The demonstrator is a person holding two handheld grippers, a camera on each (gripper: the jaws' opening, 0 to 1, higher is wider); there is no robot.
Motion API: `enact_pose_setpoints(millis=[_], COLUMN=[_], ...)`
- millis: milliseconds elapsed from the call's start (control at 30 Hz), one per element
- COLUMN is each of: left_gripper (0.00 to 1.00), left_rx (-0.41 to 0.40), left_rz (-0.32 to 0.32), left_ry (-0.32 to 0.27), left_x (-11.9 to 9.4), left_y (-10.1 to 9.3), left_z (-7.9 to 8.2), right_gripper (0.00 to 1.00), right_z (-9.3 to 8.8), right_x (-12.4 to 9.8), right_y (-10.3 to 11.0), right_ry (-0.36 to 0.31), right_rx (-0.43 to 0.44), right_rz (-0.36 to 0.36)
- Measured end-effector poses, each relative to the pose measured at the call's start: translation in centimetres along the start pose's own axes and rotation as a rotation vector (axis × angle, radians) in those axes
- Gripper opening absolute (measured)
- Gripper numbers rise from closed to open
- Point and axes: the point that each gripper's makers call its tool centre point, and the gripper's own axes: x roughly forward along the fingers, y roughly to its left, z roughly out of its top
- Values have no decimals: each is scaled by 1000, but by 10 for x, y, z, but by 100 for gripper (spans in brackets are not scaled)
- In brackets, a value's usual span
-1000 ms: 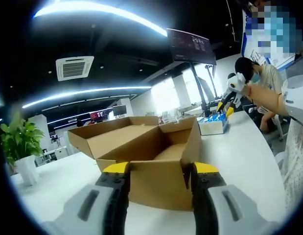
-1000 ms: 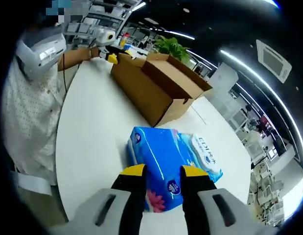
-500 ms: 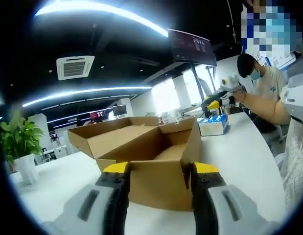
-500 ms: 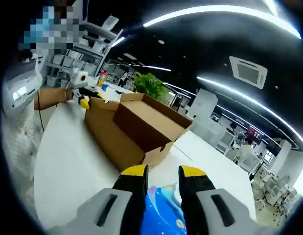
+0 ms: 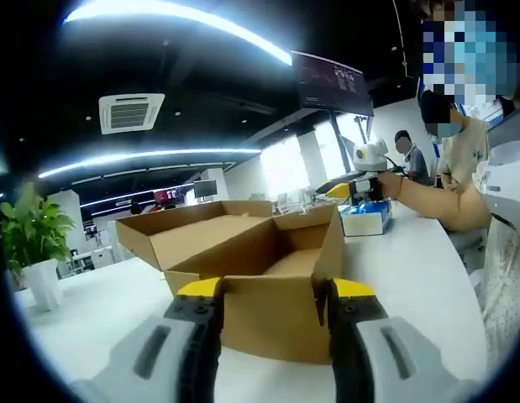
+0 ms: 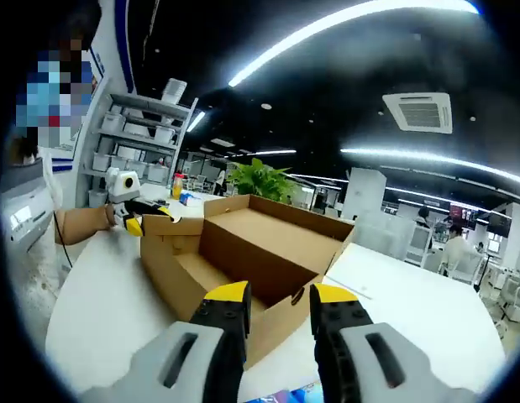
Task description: Operate the shoe box by opening the lid, removing the specified soft item, and placing it in the target area until the item is outside and the box remains undamaged.
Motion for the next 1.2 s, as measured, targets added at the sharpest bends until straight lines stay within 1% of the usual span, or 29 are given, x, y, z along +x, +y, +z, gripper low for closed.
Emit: enact_pose_setpoints(millis=[33, 100, 200, 267, 367, 433, 500, 567, 667, 833, 900, 933, 967, 1000, 1067, 1133, 1200], left_gripper=[50, 50, 50, 50, 50, 50, 49, 49, 49, 49, 49, 49, 49, 49, 49, 49, 49], left_rx=[-10, -19, -20, -28, -42, -55, -59, -59, -62, -70, -70, -69, -69, -70, -72, -80, -86], left_rz=[-2, -4, -3, -6, -7, -11, -11, -10, -12, -12, -12, -13, -12, -13, -13, -13, -11], left_ry=[0, 1, 2, 1, -2, -4, -6, -6, -5, -7, -7, -6, -5, -5, -5, -6, -6], left_x=[0, -1, -1, 0, 0, 0, 0, 0, 0, 0, 0, 0, 0, 0, 0, 0, -1], left_y=[0, 0, 0, -1, -1, -1, -1, -1, -1, 0, -1, -1, -1, -1, -1, 0, 1], left_z=[0, 1, 1, 1, 1, 2, 2, 2, 1, 2, 1, 1, 1, 1, 1, 1, 1], right_gripper=[28, 27, 26, 27, 24, 22, 25, 24, 24, 27, 28, 29, 29, 29, 30, 29, 27], right_z=[-1, -1, 1, -2, -5, -5, -5, -8, -9, -14, -22, -23, -25, -23, -23, -22, -21], right_x=[-3, -6, -6, -3, 0, -2, -2, -2, -3, -4, -1, 0, 0, 0, -1, -2, -3], right_y=[1, 0, 2, 7, 13, 19, 17, 19, 19, 25, 31, 31, 31, 31, 32, 32, 33], right_ry=[-5, -1, -9, 9, 27, 35, 35, 46, 48, 74, 115, 118, 129, 126, 127, 123, 122], right_rx=[8, 41, 46, 49, 57, 34, 24, 39, 55, 16, 17, 4, -31, -38, -20, 16, 23], right_rz=[7, 0, 4, 23, 44, 59, 49, 65, 69, 92, 114, 107, 107, 104, 106, 111, 114])
